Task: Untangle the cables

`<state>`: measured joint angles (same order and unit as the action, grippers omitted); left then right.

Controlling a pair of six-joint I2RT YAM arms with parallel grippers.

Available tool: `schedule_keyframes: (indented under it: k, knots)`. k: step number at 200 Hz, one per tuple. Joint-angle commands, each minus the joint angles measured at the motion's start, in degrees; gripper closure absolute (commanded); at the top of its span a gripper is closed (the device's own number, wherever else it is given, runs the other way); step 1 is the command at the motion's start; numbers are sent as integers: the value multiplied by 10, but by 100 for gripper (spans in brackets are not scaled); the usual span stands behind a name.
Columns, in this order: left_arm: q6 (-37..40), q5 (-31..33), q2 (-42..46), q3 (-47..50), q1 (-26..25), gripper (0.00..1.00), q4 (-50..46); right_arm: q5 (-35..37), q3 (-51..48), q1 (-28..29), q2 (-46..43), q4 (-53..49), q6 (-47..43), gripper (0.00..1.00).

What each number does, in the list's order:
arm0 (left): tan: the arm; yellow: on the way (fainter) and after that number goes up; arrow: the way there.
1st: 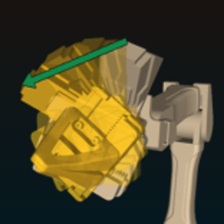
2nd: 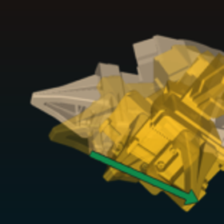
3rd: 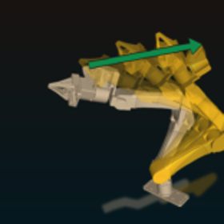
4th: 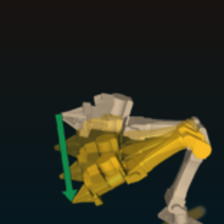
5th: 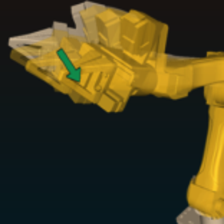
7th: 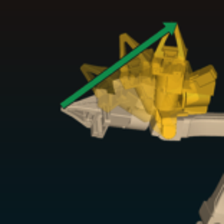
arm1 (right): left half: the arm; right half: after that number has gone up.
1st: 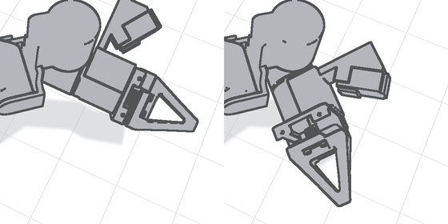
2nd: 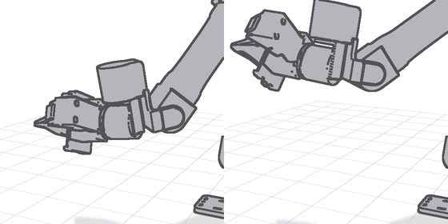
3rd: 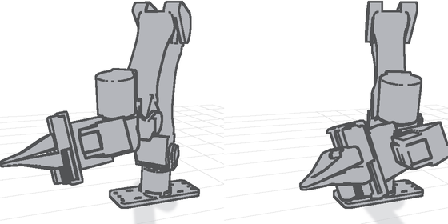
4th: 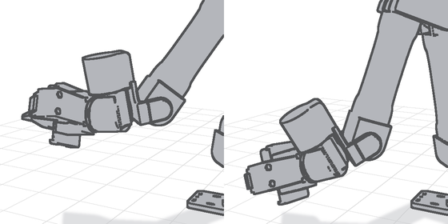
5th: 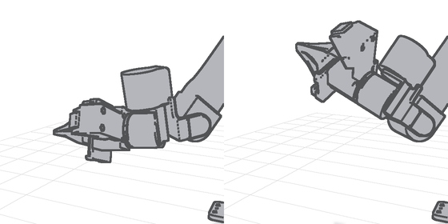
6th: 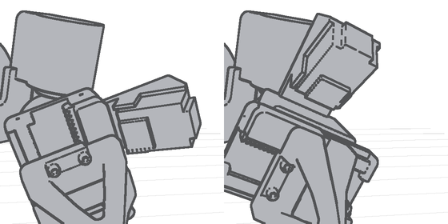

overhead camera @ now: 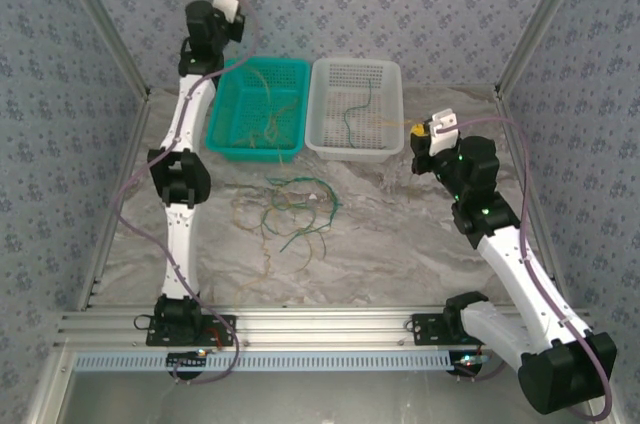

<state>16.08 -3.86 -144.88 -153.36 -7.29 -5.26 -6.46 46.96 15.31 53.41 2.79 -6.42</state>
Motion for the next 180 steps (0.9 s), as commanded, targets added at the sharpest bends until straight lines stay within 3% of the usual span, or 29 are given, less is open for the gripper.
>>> schedule_keyframes:
  k: [1, 18, 49, 75, 86, 126, 159, 180]
  knots:
    - [10, 10, 22, -20, -12, 100, -49, -9, 5, 8, -3, 2, -2, 100]
    - [16, 22, 32, 5, -25, 90, -92, -10, 10, 9, -1, -5, -6, 100]
    - [12, 34, 83, 115, -43, 62, -103, -8, 12, 17, 5, 5, -9, 100]
    - [-23, -23, 207, 326, -48, 42, 26, -3, 18, 23, 22, 2, -15, 100]
    - [-25, -20, 263, 408, -54, 25, 77, -4, 18, 25, 24, 5, -17, 100]
    - [-155, -23, 451, 660, -71, 26, 108, -5, 20, 27, 29, 10, -16, 100]
    - [-170, 149, 575, 870, -188, 29, 105, -4, 8, 24, 28, 20, -14, 100]
    - [-177, 205, 616, 941, -247, 29, 98, -7, 9, 25, 33, 10, -17, 100]
